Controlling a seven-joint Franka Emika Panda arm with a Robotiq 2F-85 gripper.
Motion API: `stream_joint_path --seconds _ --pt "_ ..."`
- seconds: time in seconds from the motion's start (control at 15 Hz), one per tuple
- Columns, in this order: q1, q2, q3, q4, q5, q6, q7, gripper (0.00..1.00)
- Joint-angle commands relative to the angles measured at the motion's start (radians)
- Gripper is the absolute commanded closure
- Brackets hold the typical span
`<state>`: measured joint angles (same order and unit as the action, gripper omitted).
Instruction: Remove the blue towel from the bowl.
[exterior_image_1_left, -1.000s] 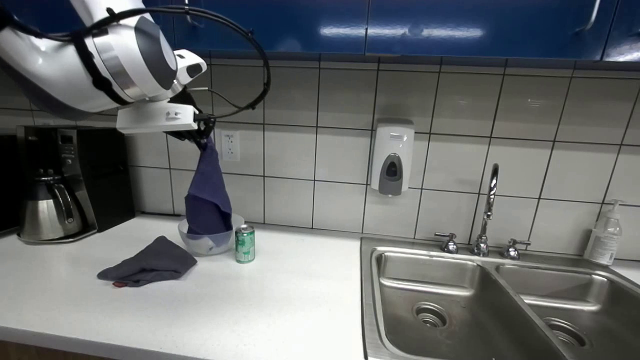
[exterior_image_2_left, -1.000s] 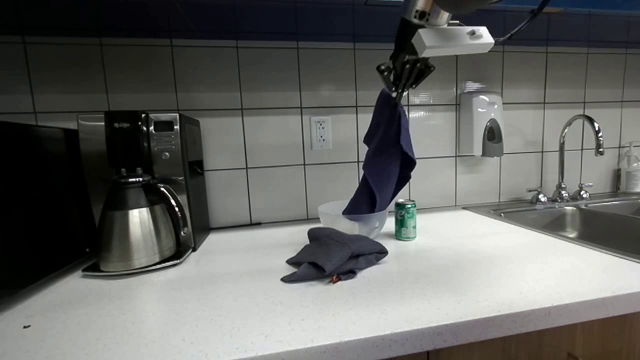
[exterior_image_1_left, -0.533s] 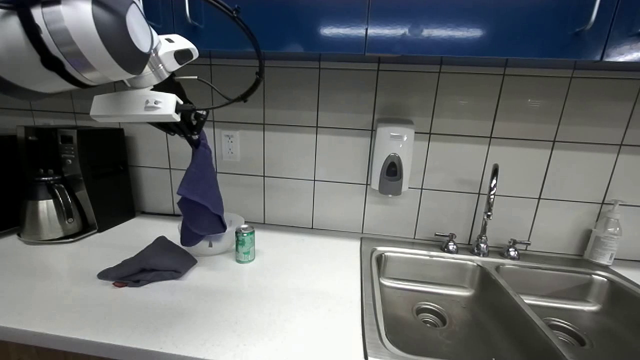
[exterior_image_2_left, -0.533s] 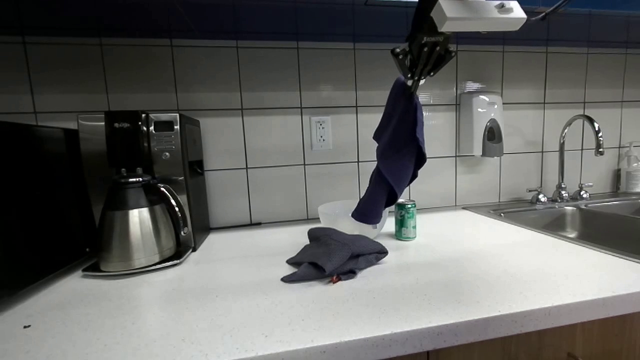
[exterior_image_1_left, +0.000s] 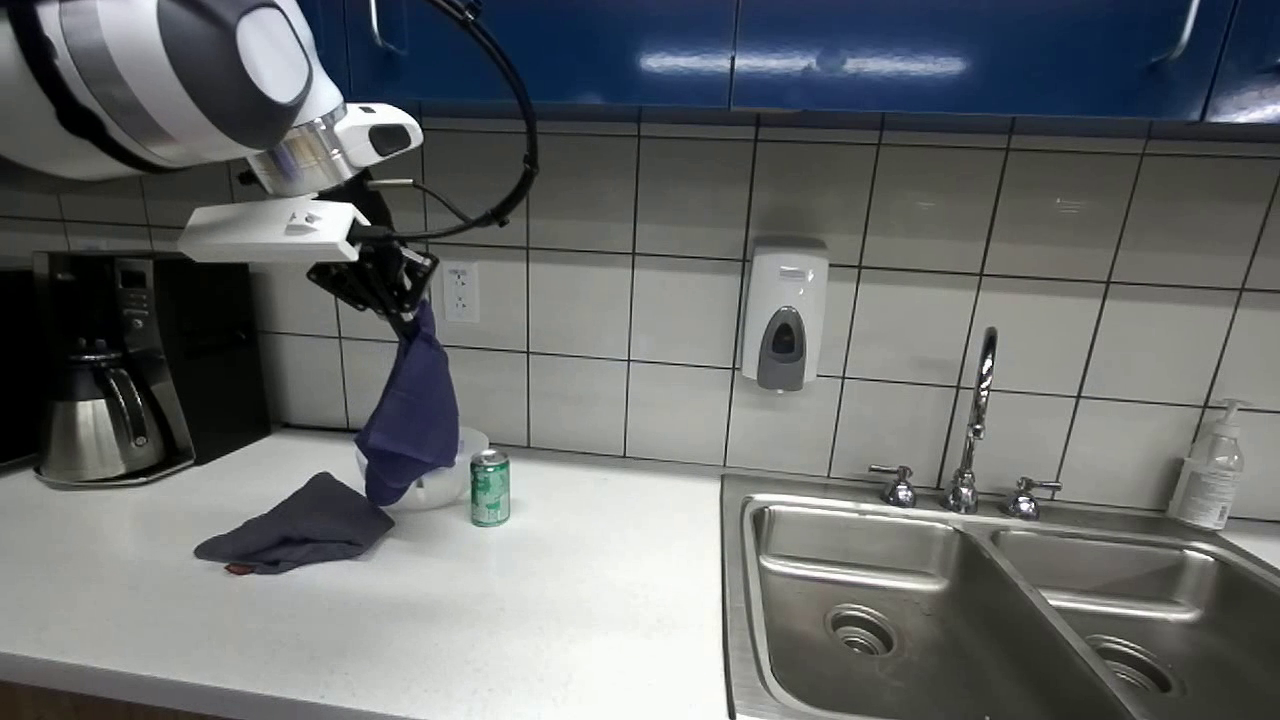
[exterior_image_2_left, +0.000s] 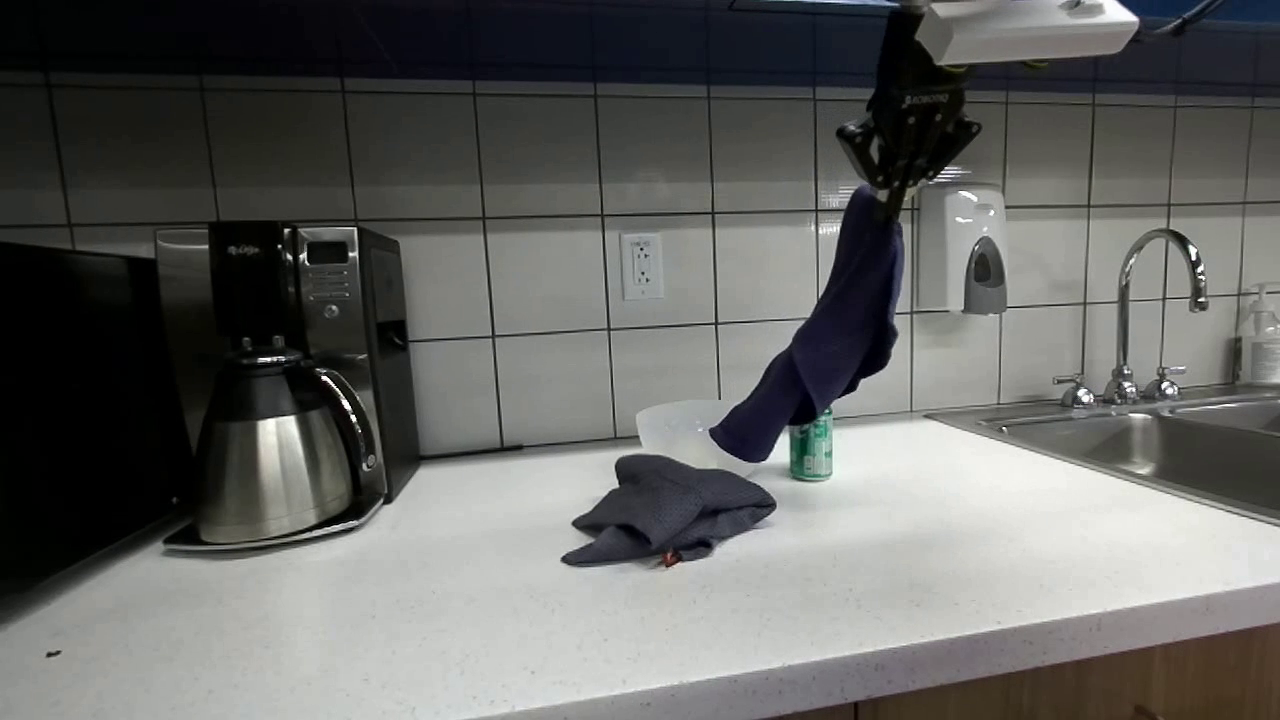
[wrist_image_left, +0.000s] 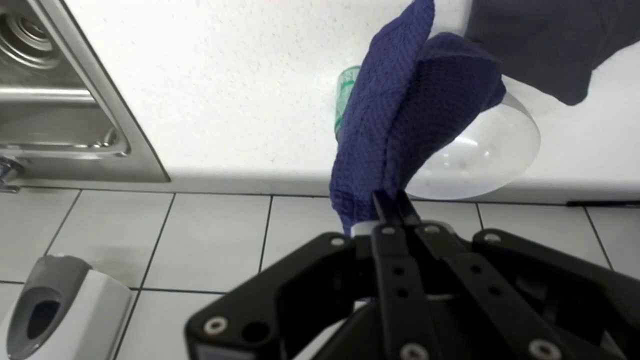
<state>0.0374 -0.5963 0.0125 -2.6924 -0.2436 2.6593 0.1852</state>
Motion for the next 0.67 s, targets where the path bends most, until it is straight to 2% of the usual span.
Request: stream_joint_path --seconds 0.0,0.33,0.6 --pt "-0.054 -0.06 0.027 -0.021 0.034 -0.136 -0.035 0.99" --pt "-0.064 -0.039 0.029 -0.017 0.026 -0.265 -0.032 0.99" --pt "-0.099 -0.002 0.039 -0.021 -0.013 -0.32 -0.006 0.99"
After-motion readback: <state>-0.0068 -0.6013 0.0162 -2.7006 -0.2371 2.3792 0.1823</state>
